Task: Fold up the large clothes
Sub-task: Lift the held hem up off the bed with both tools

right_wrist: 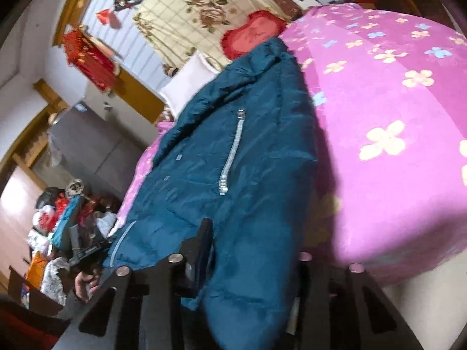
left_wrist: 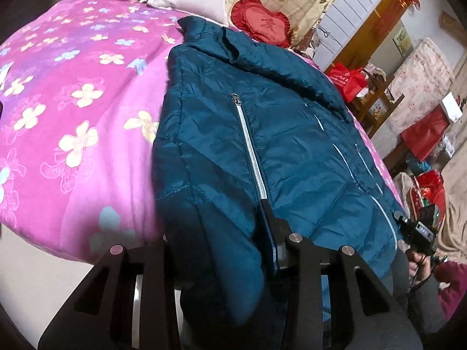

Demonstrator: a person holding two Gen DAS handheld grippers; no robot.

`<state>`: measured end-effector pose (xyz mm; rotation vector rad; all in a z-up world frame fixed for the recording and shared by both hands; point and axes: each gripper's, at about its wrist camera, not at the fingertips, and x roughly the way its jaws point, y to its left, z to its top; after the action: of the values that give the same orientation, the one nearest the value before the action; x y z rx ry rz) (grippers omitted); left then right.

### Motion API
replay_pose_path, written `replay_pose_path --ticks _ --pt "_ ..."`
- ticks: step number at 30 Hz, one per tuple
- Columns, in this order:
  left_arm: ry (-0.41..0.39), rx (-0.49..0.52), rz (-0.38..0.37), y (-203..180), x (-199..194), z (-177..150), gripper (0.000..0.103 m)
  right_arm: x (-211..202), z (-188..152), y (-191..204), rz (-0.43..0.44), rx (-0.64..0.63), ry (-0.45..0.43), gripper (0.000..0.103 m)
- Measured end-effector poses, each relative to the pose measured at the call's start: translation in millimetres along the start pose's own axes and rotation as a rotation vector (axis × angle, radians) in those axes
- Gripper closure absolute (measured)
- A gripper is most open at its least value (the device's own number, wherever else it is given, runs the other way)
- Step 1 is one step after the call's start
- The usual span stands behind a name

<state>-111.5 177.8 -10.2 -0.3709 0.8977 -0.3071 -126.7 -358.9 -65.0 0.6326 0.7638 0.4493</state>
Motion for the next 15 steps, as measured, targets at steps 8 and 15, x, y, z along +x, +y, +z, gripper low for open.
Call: replay_pose_path --ticks 8,15 --pt "-0.027 0.01 0.044 -7 0 -5 0.068 5 5 8 -0.079 -0.007 0.023 0.071" --pt "-0.005 -0.029 -0.041 0 -2 -4 0.09 17 6 38 -0.298 -0.146 0.061 0.081"
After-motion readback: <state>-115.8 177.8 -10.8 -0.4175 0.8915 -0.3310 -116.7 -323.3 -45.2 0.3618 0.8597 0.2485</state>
